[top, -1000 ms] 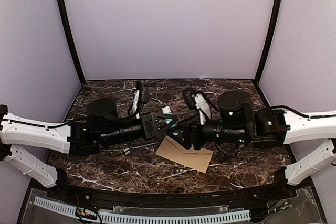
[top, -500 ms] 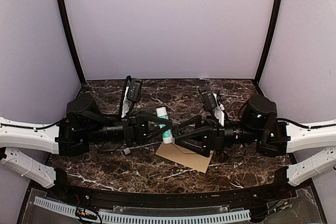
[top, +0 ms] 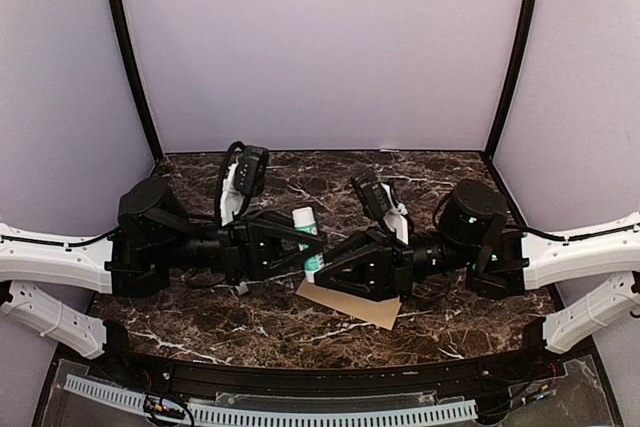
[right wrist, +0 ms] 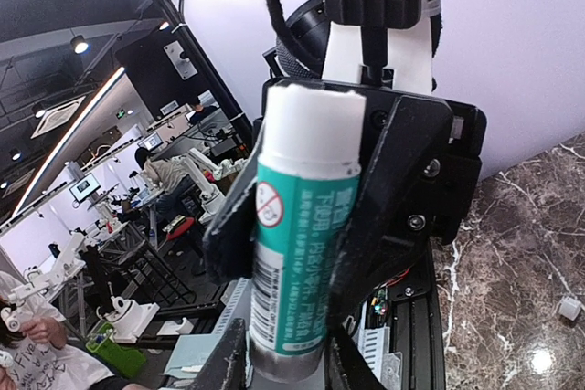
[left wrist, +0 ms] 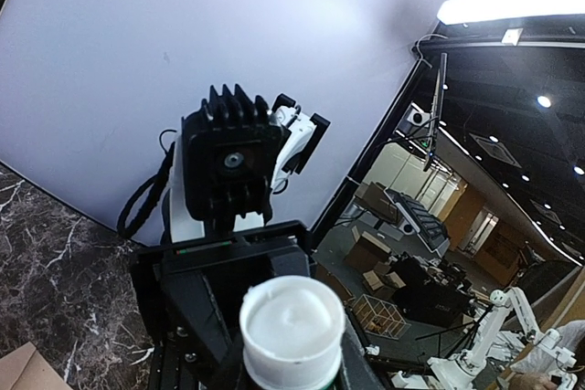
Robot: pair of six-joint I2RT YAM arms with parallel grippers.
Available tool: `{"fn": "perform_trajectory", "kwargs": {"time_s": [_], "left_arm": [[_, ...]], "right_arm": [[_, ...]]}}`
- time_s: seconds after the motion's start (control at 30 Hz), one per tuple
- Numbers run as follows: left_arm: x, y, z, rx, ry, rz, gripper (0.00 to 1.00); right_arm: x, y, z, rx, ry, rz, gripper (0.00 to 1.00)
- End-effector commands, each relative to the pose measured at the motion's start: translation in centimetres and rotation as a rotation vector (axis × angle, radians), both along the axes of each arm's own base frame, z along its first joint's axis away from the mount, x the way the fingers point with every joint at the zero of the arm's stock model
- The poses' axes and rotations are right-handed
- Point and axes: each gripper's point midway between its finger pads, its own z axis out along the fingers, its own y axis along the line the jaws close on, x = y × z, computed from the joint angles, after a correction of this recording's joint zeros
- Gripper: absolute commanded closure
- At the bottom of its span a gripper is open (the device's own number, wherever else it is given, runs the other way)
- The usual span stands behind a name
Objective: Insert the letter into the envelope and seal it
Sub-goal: Screw the solid glue.
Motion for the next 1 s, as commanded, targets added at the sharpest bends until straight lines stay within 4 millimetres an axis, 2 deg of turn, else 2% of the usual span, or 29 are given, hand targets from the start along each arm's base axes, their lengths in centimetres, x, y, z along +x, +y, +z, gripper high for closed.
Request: {"fn": "perform_trajectory", "kwargs": {"time_s": [0.0, 0.13, 0.23, 0.43, 0.6, 0.63, 0.73, 0.83, 0.97], "left_arm": [[-0.9, 0.7, 2.3, -0.070, -0.054, -0.022, 1.00], [-0.6, 0.6, 1.9, -0.051, -0.062, -0.002, 1.00], [0.4, 0.5, 1.3, -0.018, -0.059, 0.062, 1.00], [2.5, 0.1, -1.1, 0.113, -0.057, 0.198, 1.00], [5.0, 0.1, -2.7, 0.207, -0.018, 0.354, 1.00], [5.5, 0.1, -3.9, 0.253, -0.003, 0.379, 1.00], [7.6, 0.3, -5.3, 0.315, 0.067, 0.500, 1.00], [8.9, 0.3, -7.2, 0.372, 0.132, 0.571, 1.00], [9.9, 0.0, -8.5, 0.408, 0.187, 0.619, 1.00]], "right_arm": [[-0.5, -0.2, 2.7, 0.089, -0.023, 0.022, 0.76], [0.1, 0.1, 2.4, 0.064, 0.002, -0.015, 0.82], [0.8, 0.3, 2.1, 0.036, 0.013, -0.051, 0.87], [2.8, 0.4, 1.6, -0.029, 0.021, -0.168, 0.97], [6.4, 0.7, 0.5, -0.167, 0.012, -0.374, 1.00], [7.1, 0.7, -0.1, -0.214, 0.010, -0.412, 1.00], [9.0, 0.7, -1.0, -0.303, -0.011, -0.522, 1.00], [10.8, 1.0, -2.2, -0.403, -0.037, -0.623, 1.00], [12.4, 1.9, -3.8, -0.530, -0.082, -0.737, 1.00]]}}
